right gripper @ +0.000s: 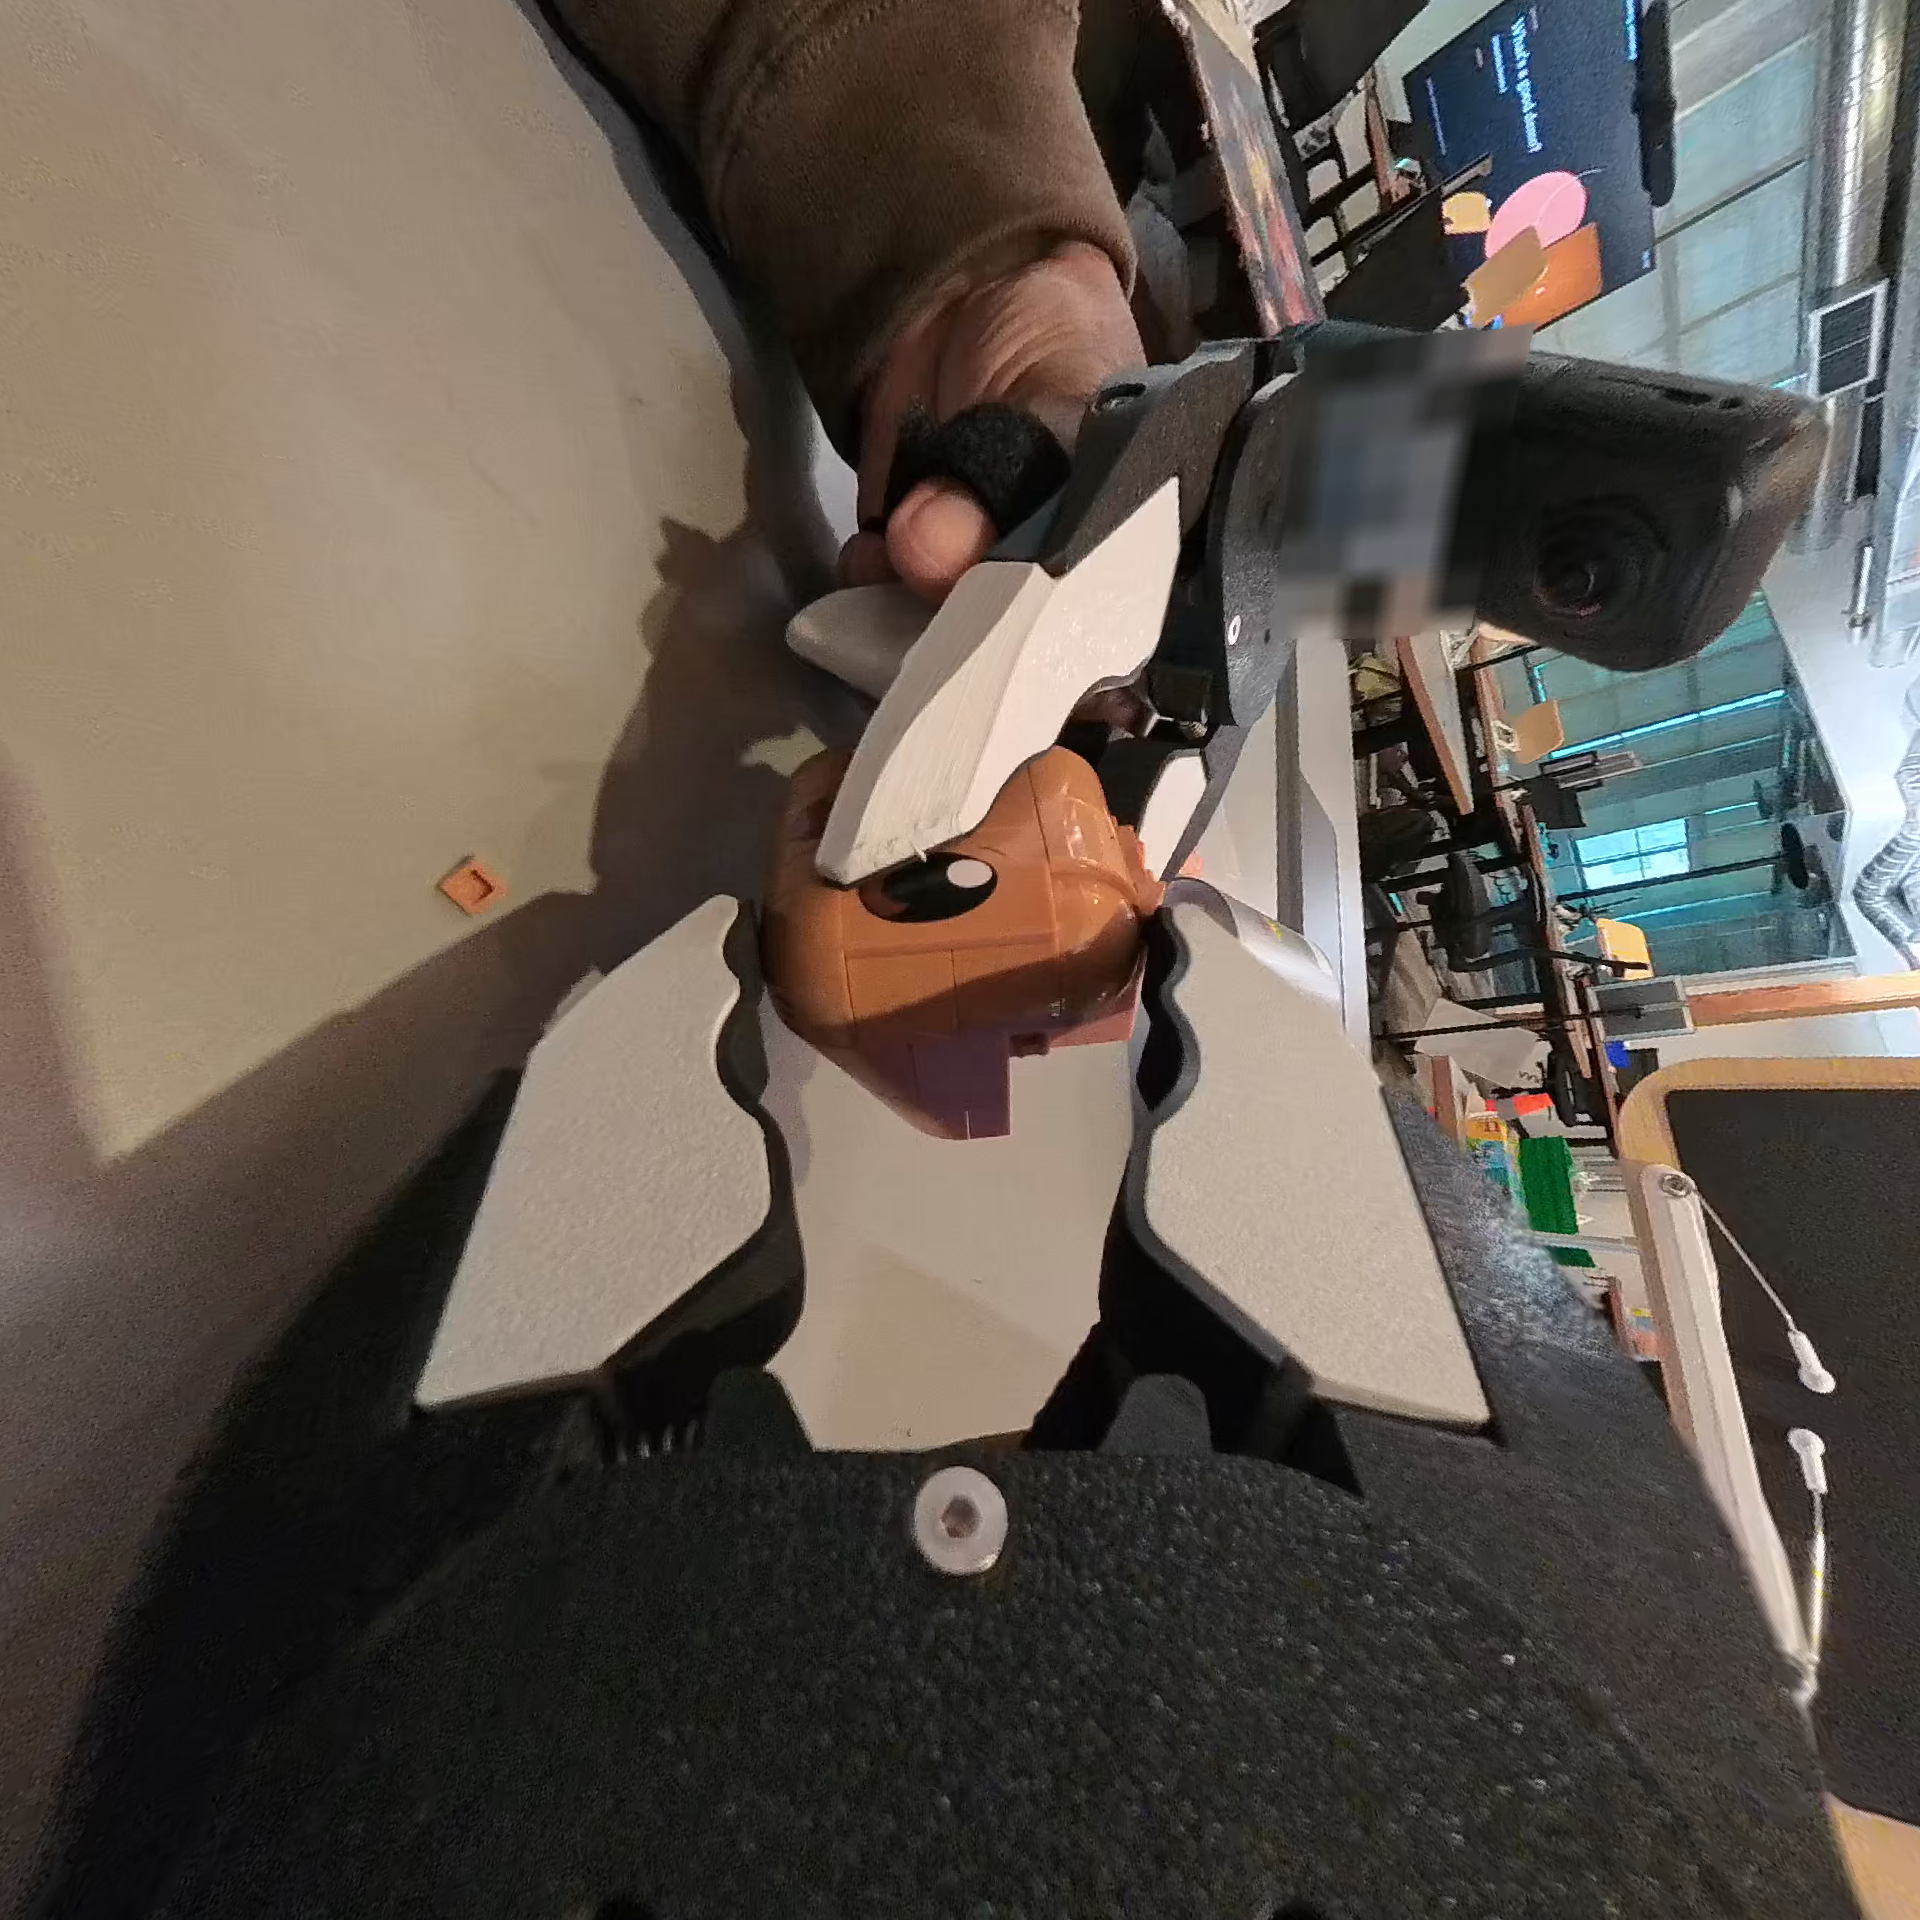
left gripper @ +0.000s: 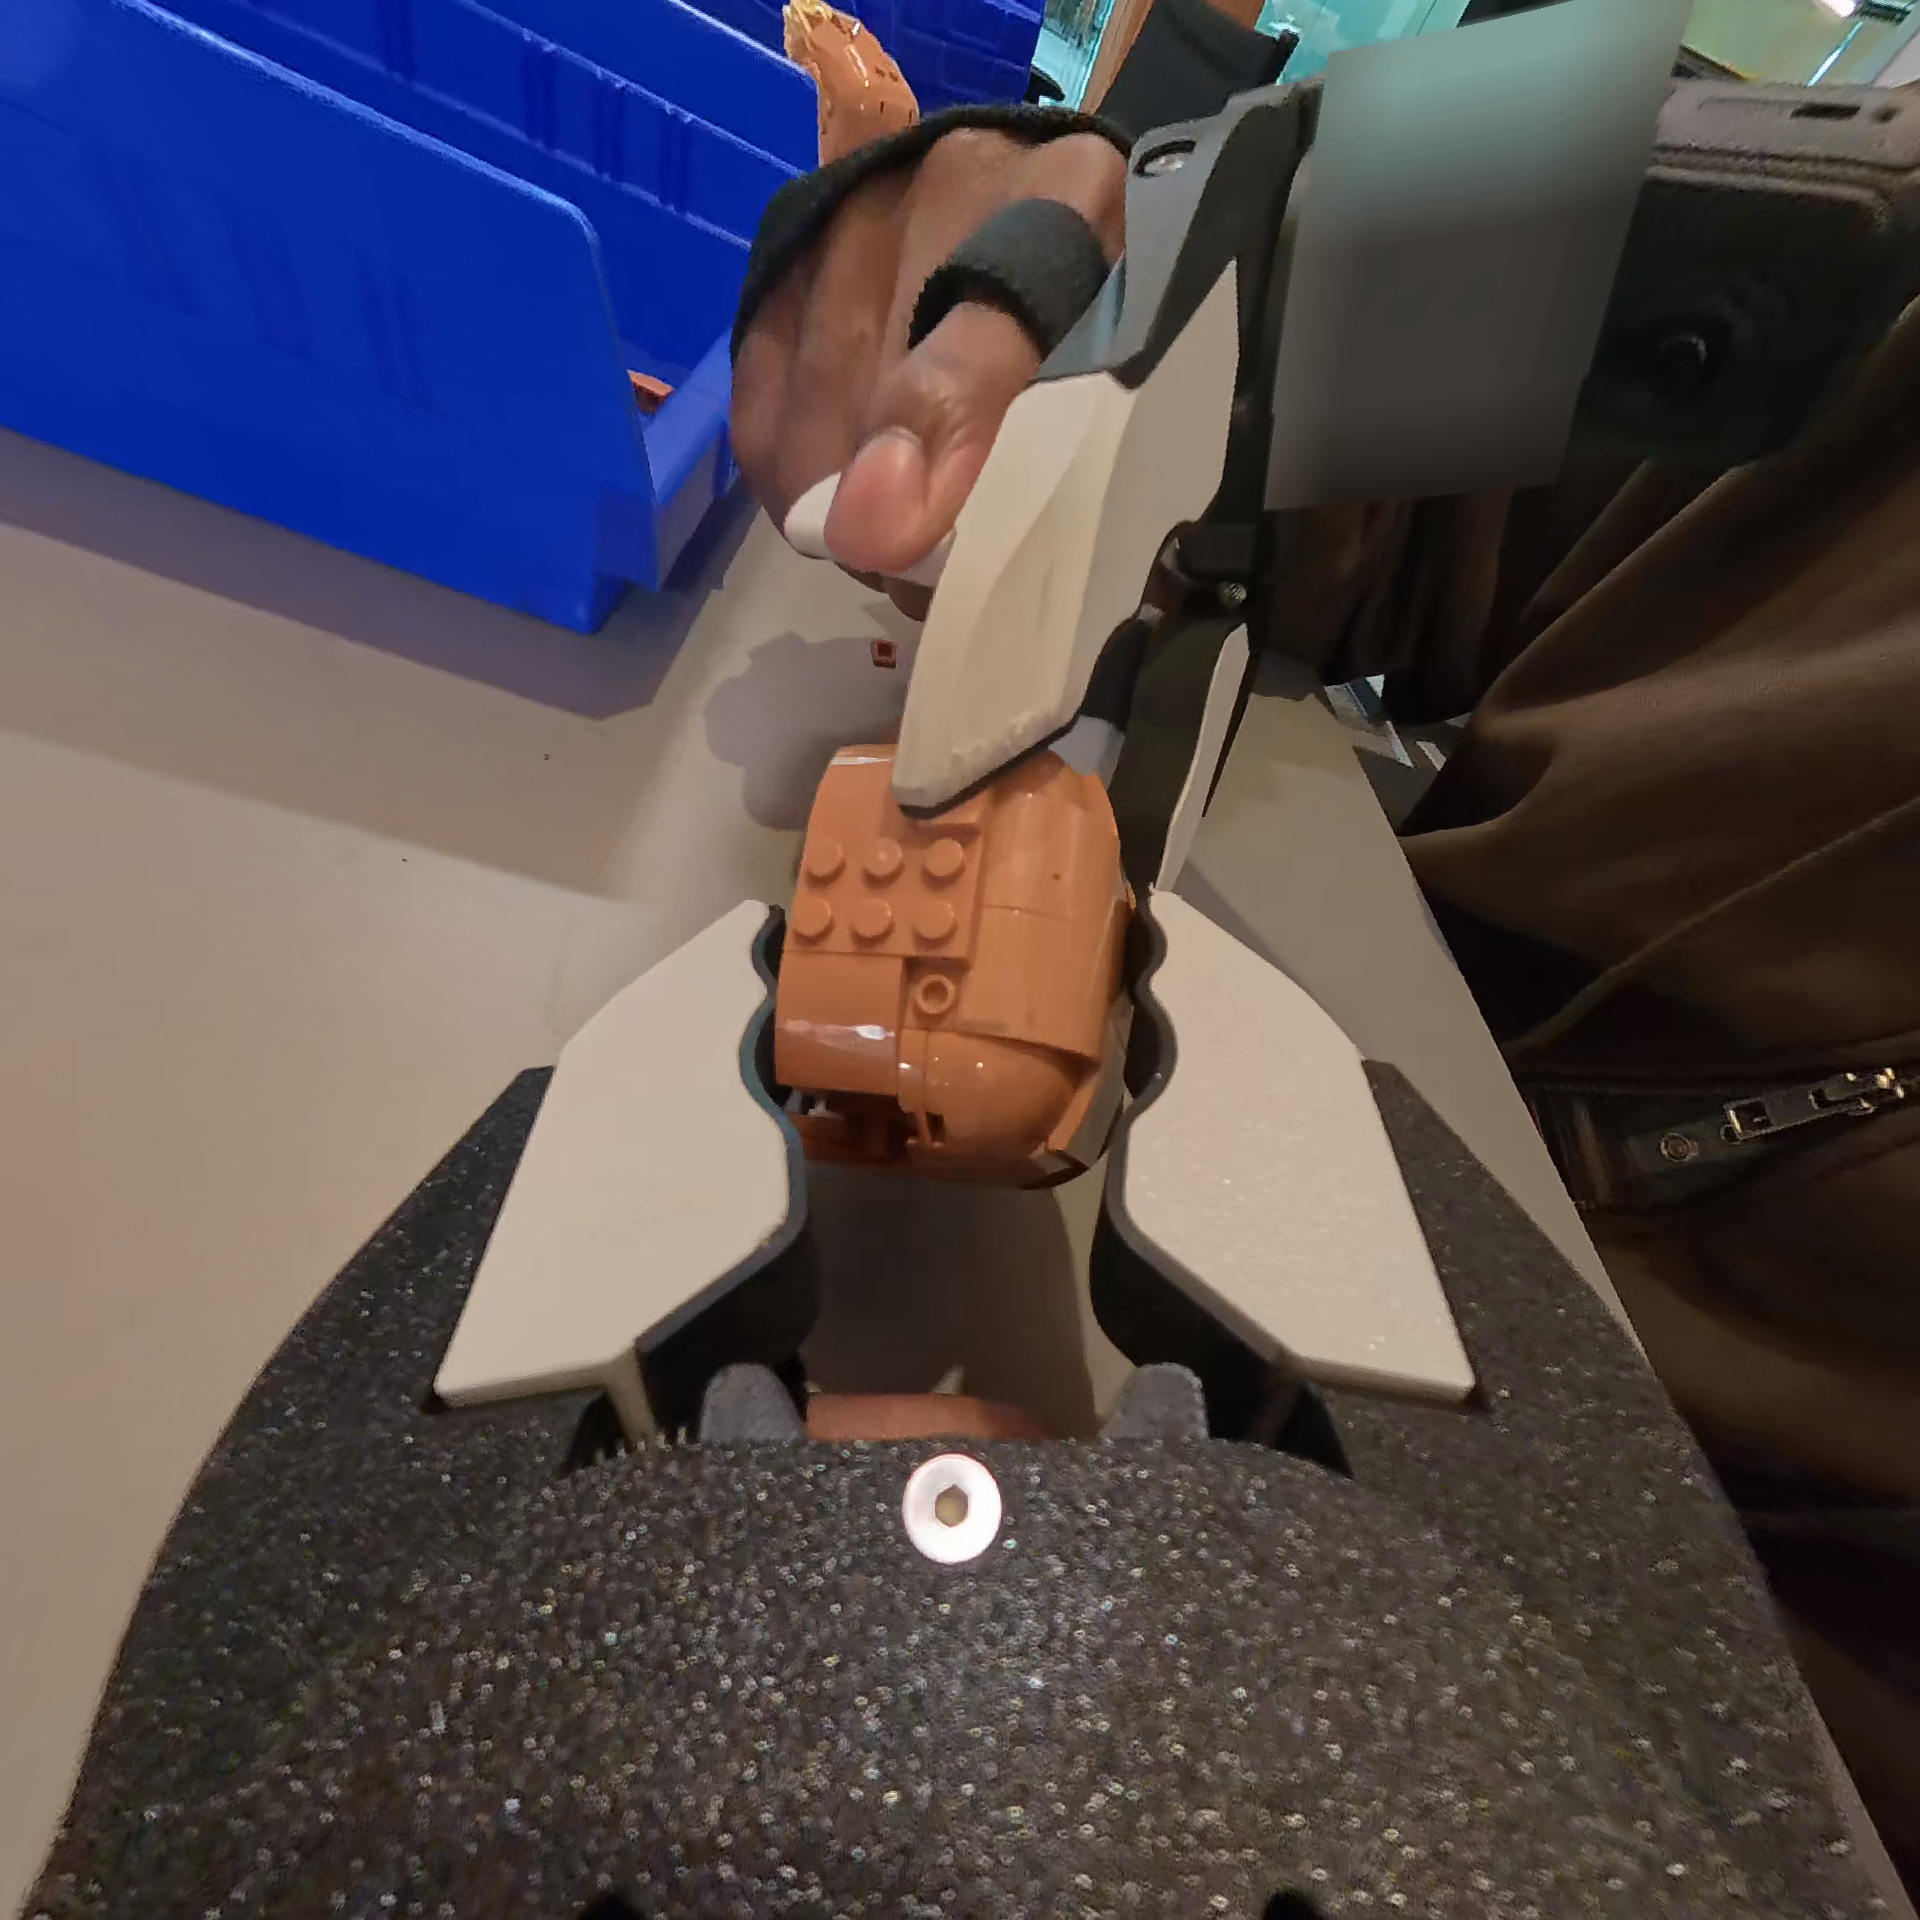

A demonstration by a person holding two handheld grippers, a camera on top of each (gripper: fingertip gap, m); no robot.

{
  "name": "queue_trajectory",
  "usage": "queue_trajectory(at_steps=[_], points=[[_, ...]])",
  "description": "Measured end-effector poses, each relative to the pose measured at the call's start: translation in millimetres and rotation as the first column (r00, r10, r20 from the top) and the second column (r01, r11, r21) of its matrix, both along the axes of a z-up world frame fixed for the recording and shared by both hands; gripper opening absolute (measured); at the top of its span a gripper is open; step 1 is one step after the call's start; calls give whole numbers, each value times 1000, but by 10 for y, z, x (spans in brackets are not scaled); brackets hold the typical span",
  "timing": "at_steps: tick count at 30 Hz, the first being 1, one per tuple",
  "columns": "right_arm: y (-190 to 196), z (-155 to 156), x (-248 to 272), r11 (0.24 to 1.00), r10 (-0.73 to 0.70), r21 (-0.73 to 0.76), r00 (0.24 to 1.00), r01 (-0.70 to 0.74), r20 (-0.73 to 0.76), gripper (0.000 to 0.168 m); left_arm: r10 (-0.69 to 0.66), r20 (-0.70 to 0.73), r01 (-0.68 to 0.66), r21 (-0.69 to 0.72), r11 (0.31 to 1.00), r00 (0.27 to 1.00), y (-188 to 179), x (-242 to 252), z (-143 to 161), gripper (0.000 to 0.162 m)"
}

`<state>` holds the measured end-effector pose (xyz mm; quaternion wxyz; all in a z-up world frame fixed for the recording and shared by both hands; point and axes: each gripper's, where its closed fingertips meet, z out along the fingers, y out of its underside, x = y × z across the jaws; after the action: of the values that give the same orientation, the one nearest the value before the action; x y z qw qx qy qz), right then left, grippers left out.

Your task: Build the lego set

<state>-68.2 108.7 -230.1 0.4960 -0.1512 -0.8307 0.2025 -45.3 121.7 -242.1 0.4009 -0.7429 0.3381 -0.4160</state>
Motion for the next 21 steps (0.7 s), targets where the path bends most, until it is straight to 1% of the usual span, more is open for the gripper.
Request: queue_trajectory(at_steps=[7, 14, 16, 18, 21], points=[[-7, -33, 27, 1000, 10, -16, 999, -9, 42, 71, -8, -17, 8, -21, 1000, 1000, -10, 27, -28, 62], [40, -18, -6, 998, -32, -58, 999, 33, 11, 71, 20, 4, -20, -61, 998, 1000, 18, -19, -20, 62], [54, -25, -18, 997, -44, -68, 999, 44, 6, 75, 16, 15, -15, -94, 995, 1000, 15, -21, -51, 62], [35, -55, -17, 997, -35, -63, 999, 36, 18, 79, 4, -10, -5, -94, 996, 1000, -2, -3, -81, 62], [2, -97, -14, 998, -18, -61, 999, 20, 34, 76, 1, -18, -3, -113, 994, 1000, -11, 1, -103, 62]])
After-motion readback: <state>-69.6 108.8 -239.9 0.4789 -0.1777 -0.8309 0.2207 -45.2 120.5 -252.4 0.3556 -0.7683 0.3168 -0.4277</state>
